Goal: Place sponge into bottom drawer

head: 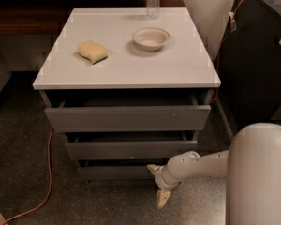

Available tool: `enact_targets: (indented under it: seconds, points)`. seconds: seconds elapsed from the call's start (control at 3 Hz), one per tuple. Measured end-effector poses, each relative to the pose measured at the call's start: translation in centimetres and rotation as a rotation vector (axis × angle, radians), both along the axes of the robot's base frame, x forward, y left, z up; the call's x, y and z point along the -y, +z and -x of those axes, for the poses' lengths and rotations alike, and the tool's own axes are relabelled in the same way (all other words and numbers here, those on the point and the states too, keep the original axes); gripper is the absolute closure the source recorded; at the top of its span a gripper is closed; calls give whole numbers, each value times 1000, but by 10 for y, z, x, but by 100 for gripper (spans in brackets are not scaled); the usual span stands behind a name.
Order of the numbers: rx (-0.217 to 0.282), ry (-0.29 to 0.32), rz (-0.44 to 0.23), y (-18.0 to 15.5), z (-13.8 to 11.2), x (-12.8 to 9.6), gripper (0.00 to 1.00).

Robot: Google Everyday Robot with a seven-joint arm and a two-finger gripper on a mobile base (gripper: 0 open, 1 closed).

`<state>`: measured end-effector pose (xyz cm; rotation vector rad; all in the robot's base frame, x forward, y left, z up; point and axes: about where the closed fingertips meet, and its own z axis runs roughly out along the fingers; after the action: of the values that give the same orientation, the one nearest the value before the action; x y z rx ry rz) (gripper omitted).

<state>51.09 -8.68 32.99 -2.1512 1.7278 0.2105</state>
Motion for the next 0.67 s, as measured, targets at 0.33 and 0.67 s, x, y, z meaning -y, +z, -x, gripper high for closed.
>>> enact_targets:
  seconds: [0.33, 0.67]
  points:
    - [6, 10, -16, -36, -16, -2, 0]
    - [32, 21, -45, -63, -33, -8, 0]
